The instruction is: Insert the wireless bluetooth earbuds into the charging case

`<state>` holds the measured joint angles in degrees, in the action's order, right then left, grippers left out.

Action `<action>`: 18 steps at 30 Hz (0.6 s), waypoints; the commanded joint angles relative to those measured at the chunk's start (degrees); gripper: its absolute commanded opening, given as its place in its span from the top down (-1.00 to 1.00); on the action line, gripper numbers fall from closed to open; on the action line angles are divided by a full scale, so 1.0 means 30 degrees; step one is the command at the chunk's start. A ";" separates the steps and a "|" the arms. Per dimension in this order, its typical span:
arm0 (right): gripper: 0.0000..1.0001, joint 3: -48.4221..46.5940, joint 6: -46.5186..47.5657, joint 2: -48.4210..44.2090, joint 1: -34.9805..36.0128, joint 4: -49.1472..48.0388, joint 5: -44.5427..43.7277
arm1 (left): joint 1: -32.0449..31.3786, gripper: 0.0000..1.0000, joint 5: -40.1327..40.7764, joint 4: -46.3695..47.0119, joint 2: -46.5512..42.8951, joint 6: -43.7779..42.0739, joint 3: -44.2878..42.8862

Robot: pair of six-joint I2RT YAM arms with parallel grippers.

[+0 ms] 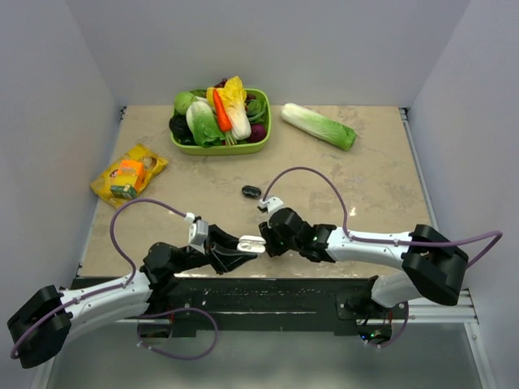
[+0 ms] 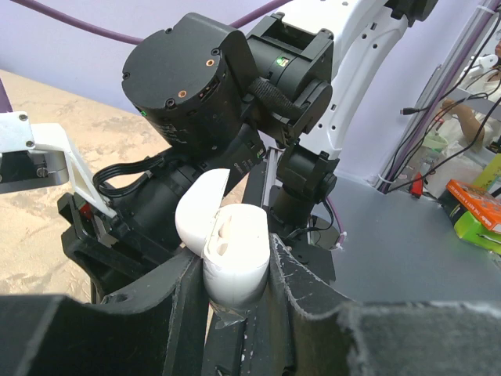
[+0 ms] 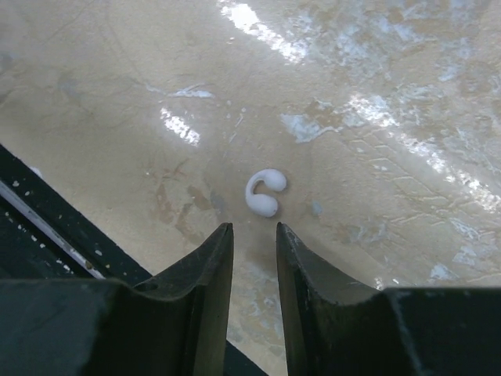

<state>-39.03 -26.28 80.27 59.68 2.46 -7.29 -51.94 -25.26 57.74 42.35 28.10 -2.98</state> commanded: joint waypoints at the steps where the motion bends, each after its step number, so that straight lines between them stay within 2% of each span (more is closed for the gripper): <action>1: 0.34 -0.1287 0.0704 0.0458 0.0380 -0.0732 0.0614 | -0.0117 1.00 0.0245 0.0648 -0.0200 -0.0020 -0.0031; 4: 0.35 -0.1435 0.0443 0.0841 0.0380 -0.0616 -0.0436 | -0.0117 1.00 0.0245 0.0619 -0.0229 -0.0020 -0.0031; 10: 0.70 -0.1200 -0.0672 0.0722 0.0351 0.0527 -0.3047 | -0.0117 1.00 0.0332 0.0325 -0.0493 -0.0049 -0.0001; 14: 0.92 -0.0967 -0.0848 0.1367 0.0351 0.0587 -0.2728 | -0.0118 1.00 0.0333 0.0471 -0.0435 -0.0020 0.0115; 18: 1.00 -0.0849 -0.1024 0.2129 0.0351 0.0061 -0.2230 | -0.0147 1.00 0.0303 0.0735 -0.0376 0.0068 0.0203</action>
<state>-41.43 -27.94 84.90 60.71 3.64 -13.58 -51.96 -25.06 57.28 41.45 28.10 -2.98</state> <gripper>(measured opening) 0.012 0.349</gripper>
